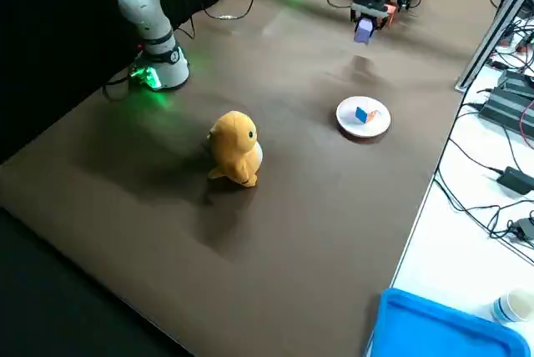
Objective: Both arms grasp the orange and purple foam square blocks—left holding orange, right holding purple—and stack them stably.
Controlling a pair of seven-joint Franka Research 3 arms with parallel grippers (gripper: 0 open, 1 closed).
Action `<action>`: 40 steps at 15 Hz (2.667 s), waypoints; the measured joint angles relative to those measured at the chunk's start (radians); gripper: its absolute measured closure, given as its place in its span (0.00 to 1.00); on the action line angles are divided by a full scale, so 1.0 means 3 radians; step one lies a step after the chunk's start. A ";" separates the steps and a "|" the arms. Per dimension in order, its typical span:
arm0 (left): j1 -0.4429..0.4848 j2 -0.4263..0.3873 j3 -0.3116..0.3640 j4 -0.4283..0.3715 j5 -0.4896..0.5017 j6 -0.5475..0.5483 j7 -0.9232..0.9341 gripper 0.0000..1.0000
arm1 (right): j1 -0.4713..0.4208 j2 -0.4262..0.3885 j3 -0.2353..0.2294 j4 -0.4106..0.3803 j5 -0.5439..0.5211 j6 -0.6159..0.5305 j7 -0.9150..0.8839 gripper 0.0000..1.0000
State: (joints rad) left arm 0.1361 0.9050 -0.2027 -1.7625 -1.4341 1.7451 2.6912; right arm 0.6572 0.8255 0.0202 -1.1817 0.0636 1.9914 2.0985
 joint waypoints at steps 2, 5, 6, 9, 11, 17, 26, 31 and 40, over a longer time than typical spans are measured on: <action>0.0000 0.0005 0.0000 0.0000 -0.0008 0.0031 0.0029 0.00 | -0.0001 -0.0046 0.0008 0.0126 0.0022 -0.0158 -0.0014 0.42; 0.0000 0.0041 0.0000 0.0000 -0.0008 0.0069 0.0058 0.00 | 0.0022 -0.0062 0.0030 0.0208 0.0038 -0.0216 -0.0014 0.42; 0.0000 0.0058 0.0000 0.0001 -0.0009 0.0071 0.0062 0.00 | 0.0034 -0.0061 0.0030 0.0207 0.0038 -0.0216 -0.0014 0.42; 0.0000 0.0114 0.0000 0.0014 -0.0009 0.0075 0.0063 0.00 | 0.0074 -0.0061 0.0030 0.0207 0.0038 -0.0216 -0.0014 0.42; -0.0004 0.0140 0.0000 0.0032 -0.0009 0.0075 0.0063 0.00 | 0.0077 -0.0060 0.0029 0.0208 0.0038 -0.0216 -0.0014 0.42; -0.0028 0.0246 0.0000 0.0116 -0.0009 0.0076 0.0063 0.01 | 0.0086 -0.0060 0.0029 0.0208 0.0037 -0.0216 -0.0015 0.42; -0.0027 0.0290 -0.0001 0.0139 -0.0009 0.0076 0.0063 0.33 | 0.0086 -0.0060 0.0029 0.0208 0.0037 -0.0215 -0.0032 0.42; -0.0055 0.0293 -0.0003 0.0258 0.0004 0.0076 0.0063 0.36 | 0.0091 -0.0060 0.0030 0.0208 0.0037 -0.0215 -0.0037 0.42; -0.0820 0.0333 -0.0011 0.0481 -0.0287 0.0157 0.0060 0.36 | 0.0095 -0.0061 0.0030 0.0220 0.0037 -0.0205 -0.0170 0.42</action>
State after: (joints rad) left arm -0.1097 1.0047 -0.2059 -1.6182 -1.5203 1.7923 2.7091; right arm 0.6858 0.8074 0.0292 -1.1158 0.0747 1.9300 2.0475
